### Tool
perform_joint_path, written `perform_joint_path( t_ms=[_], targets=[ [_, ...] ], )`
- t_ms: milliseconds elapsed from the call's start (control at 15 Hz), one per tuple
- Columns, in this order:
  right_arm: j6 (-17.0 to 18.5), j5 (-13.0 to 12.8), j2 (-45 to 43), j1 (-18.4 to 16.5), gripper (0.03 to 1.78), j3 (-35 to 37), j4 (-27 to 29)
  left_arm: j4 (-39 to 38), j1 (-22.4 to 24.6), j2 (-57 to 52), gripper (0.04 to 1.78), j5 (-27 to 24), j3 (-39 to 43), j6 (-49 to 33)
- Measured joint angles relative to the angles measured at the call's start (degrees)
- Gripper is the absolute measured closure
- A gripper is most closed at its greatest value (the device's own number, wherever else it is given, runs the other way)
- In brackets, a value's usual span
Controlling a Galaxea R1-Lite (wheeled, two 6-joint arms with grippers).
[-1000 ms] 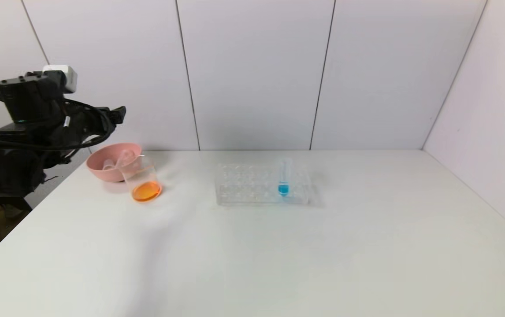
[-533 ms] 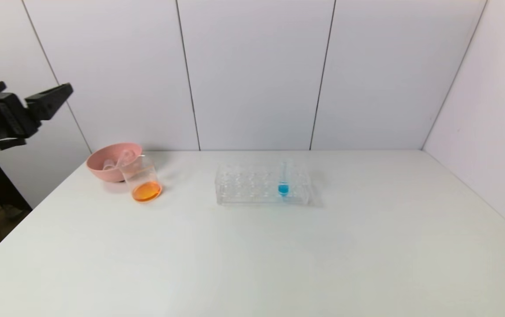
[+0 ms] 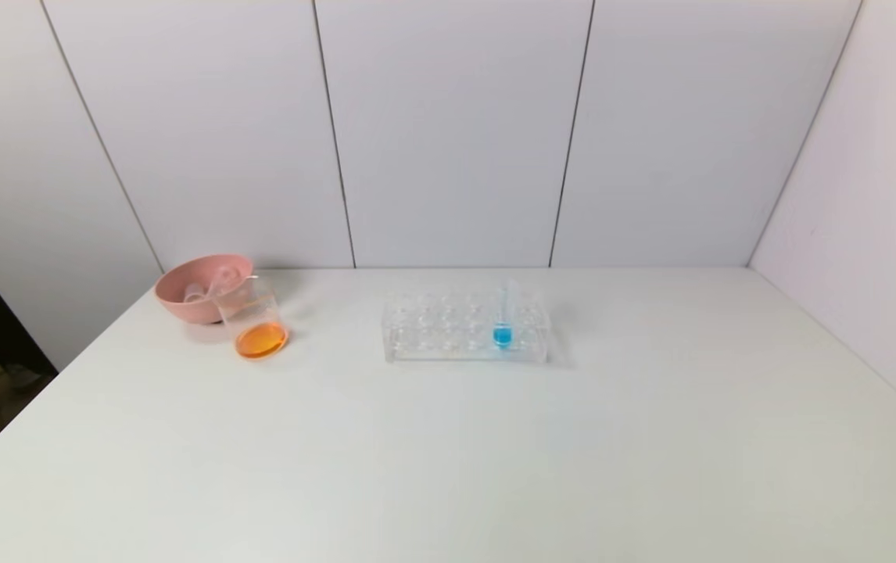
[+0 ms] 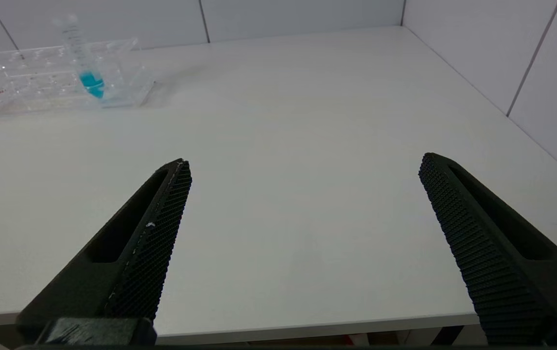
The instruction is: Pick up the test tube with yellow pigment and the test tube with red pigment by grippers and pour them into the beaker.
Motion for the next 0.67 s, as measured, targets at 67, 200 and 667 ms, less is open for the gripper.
perform_joint_path(
  t_ms=[67,200,667],
  targets=[
    [0.00,0.00,0.00,0.00,0.10,0.00,0.00,3.74,-0.77,-3.95,0.06,-0.09,0.11,0.71],
    [-0.02,0.00,0.00,0.00,0.10,0.00,0.00,9.01,-1.26,-11.31,0.06,-0.22,0.66,1.54],
    [0.00,0.00,0.00,0.00,0.10,0.00,0.02,4.30,-0.88,-25.92,0.06,3.45,18.47,0.52]
  ],
)
